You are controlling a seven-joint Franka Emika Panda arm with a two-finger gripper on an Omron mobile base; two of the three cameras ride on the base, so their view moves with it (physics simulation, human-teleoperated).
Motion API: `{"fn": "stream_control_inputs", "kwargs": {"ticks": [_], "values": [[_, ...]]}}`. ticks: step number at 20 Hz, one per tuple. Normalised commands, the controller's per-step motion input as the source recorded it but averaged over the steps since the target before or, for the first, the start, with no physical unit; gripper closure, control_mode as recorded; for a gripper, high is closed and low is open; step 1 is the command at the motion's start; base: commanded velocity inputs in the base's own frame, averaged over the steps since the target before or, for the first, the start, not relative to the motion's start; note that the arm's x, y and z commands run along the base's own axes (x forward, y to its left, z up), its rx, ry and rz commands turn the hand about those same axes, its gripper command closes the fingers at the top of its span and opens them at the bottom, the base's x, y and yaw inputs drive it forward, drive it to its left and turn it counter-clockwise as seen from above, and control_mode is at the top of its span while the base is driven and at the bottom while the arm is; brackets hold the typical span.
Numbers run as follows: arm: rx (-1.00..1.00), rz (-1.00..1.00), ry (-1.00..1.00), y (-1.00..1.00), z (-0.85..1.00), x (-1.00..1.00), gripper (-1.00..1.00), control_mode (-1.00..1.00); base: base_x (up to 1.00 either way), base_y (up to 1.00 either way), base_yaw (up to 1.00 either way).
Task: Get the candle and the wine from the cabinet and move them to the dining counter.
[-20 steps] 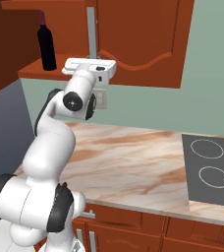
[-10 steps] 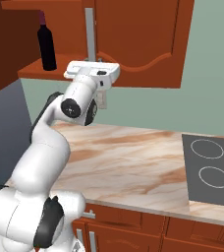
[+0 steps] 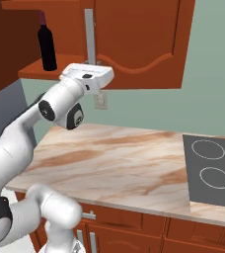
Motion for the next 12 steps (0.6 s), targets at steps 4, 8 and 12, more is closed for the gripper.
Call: {"fn": "stream_control_inputs", "kwargs": {"ticks": [4, 8, 12], "values": [[0.01, -0.26, 0.03, -0.98, 0.13, -0.73, 1.0, -1.0, 0.0, 0.0, 0.0], [0.02, -0.22, 0.02, -1.0, 0.1, -0.76, 1.0, -1.0, 0.0, 0.0, 0.0], [0.03, -0.19, 0.0, -1.0, 0.05, -0.83, 1.0, -1.0, 0.0, 0.0, 0.0]]}}
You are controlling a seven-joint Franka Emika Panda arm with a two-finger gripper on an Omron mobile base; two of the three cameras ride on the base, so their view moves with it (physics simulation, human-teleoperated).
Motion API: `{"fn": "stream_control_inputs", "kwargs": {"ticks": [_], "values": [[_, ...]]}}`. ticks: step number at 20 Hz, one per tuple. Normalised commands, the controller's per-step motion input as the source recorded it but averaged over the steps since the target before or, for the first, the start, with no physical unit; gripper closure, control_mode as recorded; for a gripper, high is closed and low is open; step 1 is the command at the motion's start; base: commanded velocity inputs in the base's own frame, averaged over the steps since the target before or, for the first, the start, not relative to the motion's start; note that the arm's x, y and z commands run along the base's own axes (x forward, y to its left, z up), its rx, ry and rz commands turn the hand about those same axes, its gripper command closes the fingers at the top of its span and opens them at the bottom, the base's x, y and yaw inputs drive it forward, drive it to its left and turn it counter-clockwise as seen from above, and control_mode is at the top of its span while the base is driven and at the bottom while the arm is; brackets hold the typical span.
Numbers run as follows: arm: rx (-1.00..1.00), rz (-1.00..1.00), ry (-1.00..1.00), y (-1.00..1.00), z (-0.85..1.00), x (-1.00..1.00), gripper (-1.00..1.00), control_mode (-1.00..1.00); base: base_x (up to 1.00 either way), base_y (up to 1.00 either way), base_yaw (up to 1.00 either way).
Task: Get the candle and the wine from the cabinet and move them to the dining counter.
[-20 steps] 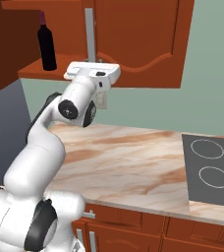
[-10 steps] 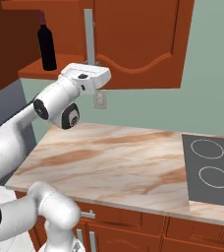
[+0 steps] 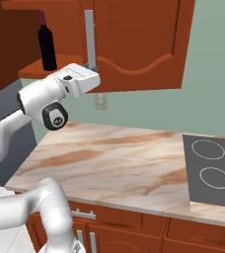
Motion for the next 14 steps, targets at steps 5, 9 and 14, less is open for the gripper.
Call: {"fn": "stream_control_inputs", "kwargs": {"ticks": [5, 9, 14], "values": [[0.05, -0.15, 0.0, -1.0, 0.01, -0.94, 1.0, -1.0, 0.0, 0.0, 0.0], [0.06, -0.13, 0.0, -1.0, 0.0, -0.98, 1.0, -1.0, 0.0, 0.0, 0.0], [0.04, -0.08, 0.0, -1.0, 0.0, -0.91, 1.0, -1.0, 0.0, 0.0, 0.0]]}}
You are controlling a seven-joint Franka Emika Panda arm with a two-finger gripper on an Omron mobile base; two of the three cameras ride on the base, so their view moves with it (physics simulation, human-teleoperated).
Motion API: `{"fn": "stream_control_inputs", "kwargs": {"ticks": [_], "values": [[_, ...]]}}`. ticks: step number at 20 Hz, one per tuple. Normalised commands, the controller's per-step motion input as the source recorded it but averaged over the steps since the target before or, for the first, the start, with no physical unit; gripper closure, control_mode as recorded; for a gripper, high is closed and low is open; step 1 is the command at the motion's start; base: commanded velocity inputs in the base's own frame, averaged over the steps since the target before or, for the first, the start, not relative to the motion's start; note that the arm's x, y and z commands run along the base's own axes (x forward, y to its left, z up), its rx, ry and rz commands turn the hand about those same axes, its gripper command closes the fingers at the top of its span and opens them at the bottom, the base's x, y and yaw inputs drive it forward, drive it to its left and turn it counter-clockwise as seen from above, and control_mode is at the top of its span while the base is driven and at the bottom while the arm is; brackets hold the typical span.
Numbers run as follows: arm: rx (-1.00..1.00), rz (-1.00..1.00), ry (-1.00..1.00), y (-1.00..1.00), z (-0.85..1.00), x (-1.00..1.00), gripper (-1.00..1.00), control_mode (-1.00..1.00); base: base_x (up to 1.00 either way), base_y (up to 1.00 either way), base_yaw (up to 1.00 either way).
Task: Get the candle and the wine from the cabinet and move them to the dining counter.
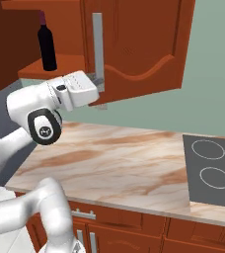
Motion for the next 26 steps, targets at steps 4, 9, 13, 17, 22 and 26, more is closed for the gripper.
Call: {"fn": "stream_control_inputs", "kwargs": {"ticks": [4, 9, 13, 17, 22, 26], "values": [[0.02, -0.02, 0.0, -1.0, 0.0, -0.81, 1.0, -1.0, 0.0, 0.0, 0.0], [0.02, 0.0, 0.0, -1.0, 0.0, -0.72, 1.0, -1.0, 0.0, 0.0, 0.0], [0.01, 0.0, 0.0, -0.98, 0.0, -0.6, 1.0, -1.0, 0.0, 0.0, 0.0], [0.0, 0.06, 0.0, -0.44, 0.0, -0.24, 1.0, -1.0, 0.0, 0.0, 0.0], [0.0, 0.03, 0.0, 0.0, 0.0, -0.05, 1.0, -1.0, 0.0, 0.0, 0.0], [0.0, 0.03, 0.0, 0.05, 0.0, -0.55, 1.0, -1.0, 0.0, 0.0, 0.0]]}}
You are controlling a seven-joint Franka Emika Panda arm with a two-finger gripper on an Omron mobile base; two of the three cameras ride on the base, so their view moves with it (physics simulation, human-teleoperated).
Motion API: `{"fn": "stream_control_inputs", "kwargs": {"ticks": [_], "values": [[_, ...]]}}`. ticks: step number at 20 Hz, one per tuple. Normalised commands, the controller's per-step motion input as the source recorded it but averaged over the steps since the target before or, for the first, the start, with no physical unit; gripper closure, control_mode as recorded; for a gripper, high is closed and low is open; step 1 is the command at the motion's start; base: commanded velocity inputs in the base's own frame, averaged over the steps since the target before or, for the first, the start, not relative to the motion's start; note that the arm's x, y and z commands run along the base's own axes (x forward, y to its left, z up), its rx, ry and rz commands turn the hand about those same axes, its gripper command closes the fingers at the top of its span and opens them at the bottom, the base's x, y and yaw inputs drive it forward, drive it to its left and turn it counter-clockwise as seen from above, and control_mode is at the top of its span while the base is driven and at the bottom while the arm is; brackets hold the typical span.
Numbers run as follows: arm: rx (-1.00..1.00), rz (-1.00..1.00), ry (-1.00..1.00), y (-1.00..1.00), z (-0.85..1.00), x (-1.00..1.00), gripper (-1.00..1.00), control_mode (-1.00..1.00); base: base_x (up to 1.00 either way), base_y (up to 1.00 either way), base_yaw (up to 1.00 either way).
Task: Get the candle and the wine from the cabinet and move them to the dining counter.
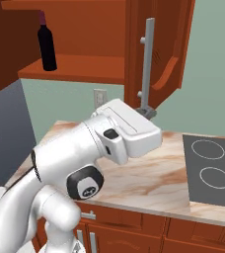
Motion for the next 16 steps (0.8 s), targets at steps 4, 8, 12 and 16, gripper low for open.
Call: {"fn": "stream_control_inputs", "kwargs": {"ticks": [4, 8, 12, 16], "values": [[0.0, 0.03, 0.0, 0.35, 0.0, -0.97, 1.0, -1.0, 0.0, 0.0, 0.0], [0.0, 0.0, 0.0, 0.95, 0.03, -0.52, 1.0, -1.0, 0.0, 0.0, 0.0], [0.0, 0.0, 0.0, 1.0, 0.04, 0.22, -1.0, -1.0, 0.0, 0.0, 0.0], [0.0, 0.0, 0.0, 1.0, 0.02, 0.59, -1.0, -1.0, 0.0, 0.0, 0.0]]}}
